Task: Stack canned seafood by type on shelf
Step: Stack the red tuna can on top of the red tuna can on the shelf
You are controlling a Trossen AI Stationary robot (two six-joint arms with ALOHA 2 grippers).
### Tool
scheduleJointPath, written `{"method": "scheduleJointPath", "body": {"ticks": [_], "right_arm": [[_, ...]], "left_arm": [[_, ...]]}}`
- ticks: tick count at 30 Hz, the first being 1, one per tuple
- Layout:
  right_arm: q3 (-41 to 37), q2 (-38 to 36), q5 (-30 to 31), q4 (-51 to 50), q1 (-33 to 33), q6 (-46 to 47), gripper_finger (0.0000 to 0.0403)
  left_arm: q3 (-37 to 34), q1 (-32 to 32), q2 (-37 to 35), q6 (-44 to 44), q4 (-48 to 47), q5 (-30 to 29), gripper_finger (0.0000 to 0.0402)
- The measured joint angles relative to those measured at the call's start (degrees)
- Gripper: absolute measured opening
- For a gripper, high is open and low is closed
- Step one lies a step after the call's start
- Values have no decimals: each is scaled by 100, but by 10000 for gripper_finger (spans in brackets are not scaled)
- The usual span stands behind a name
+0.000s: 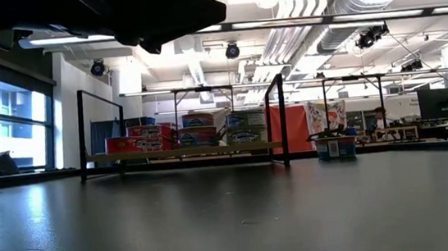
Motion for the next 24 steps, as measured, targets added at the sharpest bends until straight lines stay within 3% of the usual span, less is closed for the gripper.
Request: {"method": "scheduleJointPath", "body": {"ticks": [4,8,12,15,17,20,24], "right_arm": [[16,-11,658,212,-305,-904,0],[-43,64,2280,886,-884,-2083,0],[-8,17,3635,2625,-1411,-4064,0],[-4,13,3720,3682,-1664,-5388,0],[133,0,3498,3672,-1726,-5819,0],[526,0,3131,2893,-1620,-5913,0],[1291,0,3617,1374,-1168,-5801,0]], "left_arm": [[0,0,0,-66,-4,2,23],[0,-2,-1,-152,3,3,23],[2,-2,-1,-163,32,2,23],[2,-7,-2,-165,29,4,23],[2,-13,-1,-167,23,4,23],[3,-39,0,-160,16,4,23],[4,-39,-1,-162,14,4,23]]}}
